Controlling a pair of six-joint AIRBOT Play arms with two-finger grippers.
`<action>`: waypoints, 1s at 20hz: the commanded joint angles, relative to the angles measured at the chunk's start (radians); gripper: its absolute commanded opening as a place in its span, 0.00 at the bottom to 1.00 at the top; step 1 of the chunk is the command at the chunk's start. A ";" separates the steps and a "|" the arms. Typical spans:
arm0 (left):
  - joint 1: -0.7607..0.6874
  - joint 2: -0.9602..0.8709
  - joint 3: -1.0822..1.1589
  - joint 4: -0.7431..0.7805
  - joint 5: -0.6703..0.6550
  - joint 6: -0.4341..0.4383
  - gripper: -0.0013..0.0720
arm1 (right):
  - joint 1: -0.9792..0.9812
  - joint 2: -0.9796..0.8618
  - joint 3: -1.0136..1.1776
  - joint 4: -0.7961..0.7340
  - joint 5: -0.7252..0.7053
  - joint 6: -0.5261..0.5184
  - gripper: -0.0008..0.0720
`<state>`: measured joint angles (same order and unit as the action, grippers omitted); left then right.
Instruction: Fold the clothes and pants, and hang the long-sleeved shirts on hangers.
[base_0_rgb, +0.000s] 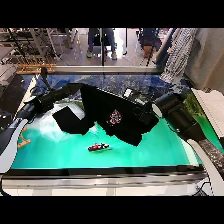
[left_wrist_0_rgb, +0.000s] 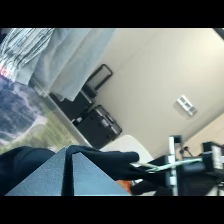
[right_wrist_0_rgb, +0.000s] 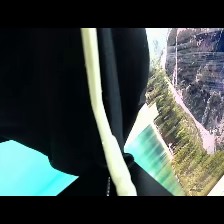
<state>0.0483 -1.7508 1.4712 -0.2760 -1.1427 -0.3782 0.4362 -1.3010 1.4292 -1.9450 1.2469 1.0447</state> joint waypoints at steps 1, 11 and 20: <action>-0.001 0.001 0.000 -0.016 -0.036 0.003 0.03 | 0.001 -0.031 0.000 -0.006 -0.021 -0.007 0.06; -0.090 0.006 0.000 -0.016 -0.157 0.028 0.41 | -0.001 -0.141 0.002 0.006 -0.248 0.150 0.06; -0.014 0.171 0.000 0.056 -0.261 -0.076 0.87 | -0.064 -0.095 0.019 0.273 -0.570 0.532 0.06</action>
<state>0.0097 -1.6550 1.4712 -0.2752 -1.3613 -0.3931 0.3985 -1.4181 1.4399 -1.7889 0.8181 1.3945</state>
